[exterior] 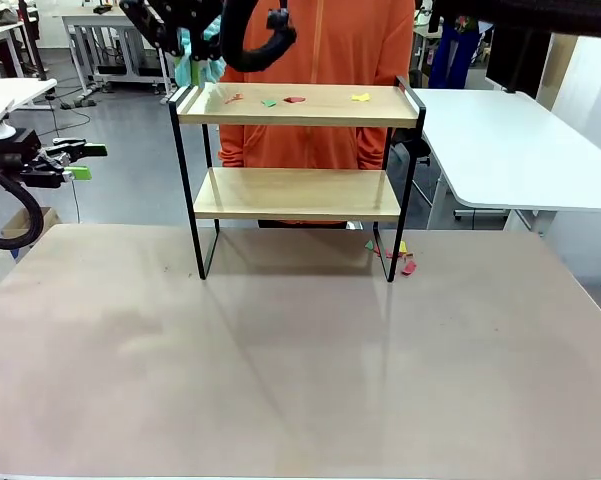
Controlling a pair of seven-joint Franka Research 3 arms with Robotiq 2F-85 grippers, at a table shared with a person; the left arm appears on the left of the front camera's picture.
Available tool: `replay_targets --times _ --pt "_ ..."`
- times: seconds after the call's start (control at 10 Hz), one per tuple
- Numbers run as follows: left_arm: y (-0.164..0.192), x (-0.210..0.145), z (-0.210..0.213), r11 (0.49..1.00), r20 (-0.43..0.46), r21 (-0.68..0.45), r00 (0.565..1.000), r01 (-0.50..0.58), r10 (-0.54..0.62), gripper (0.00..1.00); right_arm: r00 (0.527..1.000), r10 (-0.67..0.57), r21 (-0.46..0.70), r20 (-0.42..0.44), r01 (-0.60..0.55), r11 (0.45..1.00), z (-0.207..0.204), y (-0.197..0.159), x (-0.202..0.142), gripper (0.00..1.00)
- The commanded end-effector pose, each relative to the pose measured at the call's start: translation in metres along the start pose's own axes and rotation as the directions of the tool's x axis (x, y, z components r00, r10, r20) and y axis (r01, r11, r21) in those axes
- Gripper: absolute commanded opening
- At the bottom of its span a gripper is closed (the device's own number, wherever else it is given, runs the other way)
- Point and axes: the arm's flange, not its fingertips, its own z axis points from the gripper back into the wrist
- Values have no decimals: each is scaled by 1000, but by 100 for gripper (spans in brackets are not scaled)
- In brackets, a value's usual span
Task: Clean the shelf.
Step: Clean the specific section of the Shelf indicated by the human with the Duster.
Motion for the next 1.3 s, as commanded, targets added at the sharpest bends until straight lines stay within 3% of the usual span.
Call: replay_targets --times 0.0,0.4,0.5,1.0,1.2 --pt "-3 2 -1 1000 -16 -8 1000 11 -11 100 995 -67 17 -69 69 997 -8 -9 -5 13" --pt "-3 2 -1 1000 -16 -8 1000 11 -11 100 982 -89 75 -166 102 992 -18 -21 -5 13" --pt "-3 2 -1 1000 -16 -8 1000 11 -11 100 989 -65 27 -135 70 997 -21 -10 3 13" --pt "-3 2 -1 1000 -16 -8 1000 11 -11 100 986 -71 36 -149 77 996 -23 -11 2 13" --pt "-3 2 -1 1000 -16 -8 1000 11 -11 100 980 -74 6 -185 77 997 -13 -36 3 13"
